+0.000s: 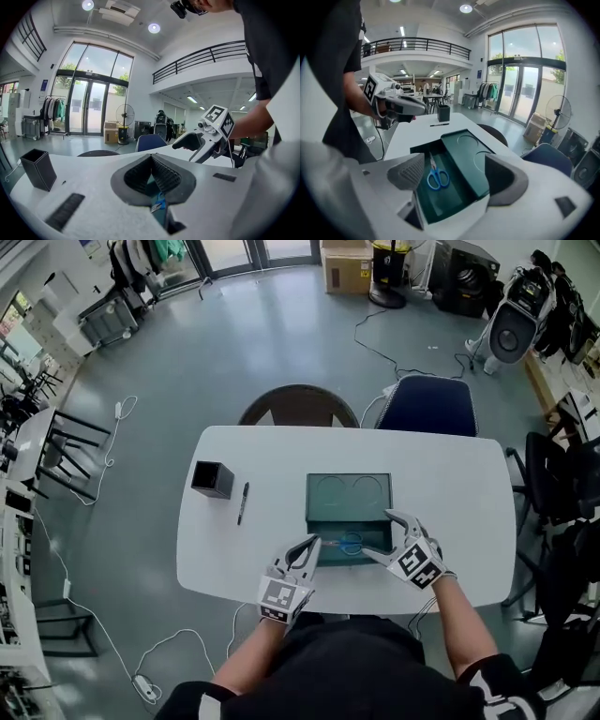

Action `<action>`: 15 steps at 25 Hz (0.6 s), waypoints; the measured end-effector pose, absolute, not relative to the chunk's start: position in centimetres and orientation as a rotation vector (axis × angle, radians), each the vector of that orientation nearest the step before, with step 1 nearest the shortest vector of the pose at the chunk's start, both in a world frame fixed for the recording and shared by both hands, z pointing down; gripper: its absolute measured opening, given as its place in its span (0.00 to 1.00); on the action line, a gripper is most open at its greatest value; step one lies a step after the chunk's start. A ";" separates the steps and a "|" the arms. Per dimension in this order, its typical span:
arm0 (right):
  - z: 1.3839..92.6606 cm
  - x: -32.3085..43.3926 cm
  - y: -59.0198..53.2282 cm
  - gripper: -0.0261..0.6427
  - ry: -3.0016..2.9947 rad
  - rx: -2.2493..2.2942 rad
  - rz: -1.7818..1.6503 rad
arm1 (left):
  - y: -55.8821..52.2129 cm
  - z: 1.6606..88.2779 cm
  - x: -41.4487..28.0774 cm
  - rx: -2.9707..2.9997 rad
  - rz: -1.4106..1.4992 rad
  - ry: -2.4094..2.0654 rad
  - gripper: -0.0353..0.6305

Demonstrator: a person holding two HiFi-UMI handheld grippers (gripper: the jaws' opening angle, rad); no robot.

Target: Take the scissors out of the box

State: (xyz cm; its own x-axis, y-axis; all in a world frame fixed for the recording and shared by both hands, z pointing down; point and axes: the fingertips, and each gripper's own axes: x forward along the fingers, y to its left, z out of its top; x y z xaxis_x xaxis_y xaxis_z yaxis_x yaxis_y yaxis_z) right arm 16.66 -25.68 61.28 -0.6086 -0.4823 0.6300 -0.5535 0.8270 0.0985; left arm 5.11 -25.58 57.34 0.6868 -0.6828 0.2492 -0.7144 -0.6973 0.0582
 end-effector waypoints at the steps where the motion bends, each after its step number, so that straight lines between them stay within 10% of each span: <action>1: 61.9 16.4 -25.7 0.63 -2.325 0.715 0.132 | -25.5 57.4 4.9 2.734 0.319 -1.156 0.07; 15: 68.9 12.5 -24.8 0.50 -2.151 0.330 0.076 | -24.9 59.6 1.8 2.632 0.347 -1.274 0.07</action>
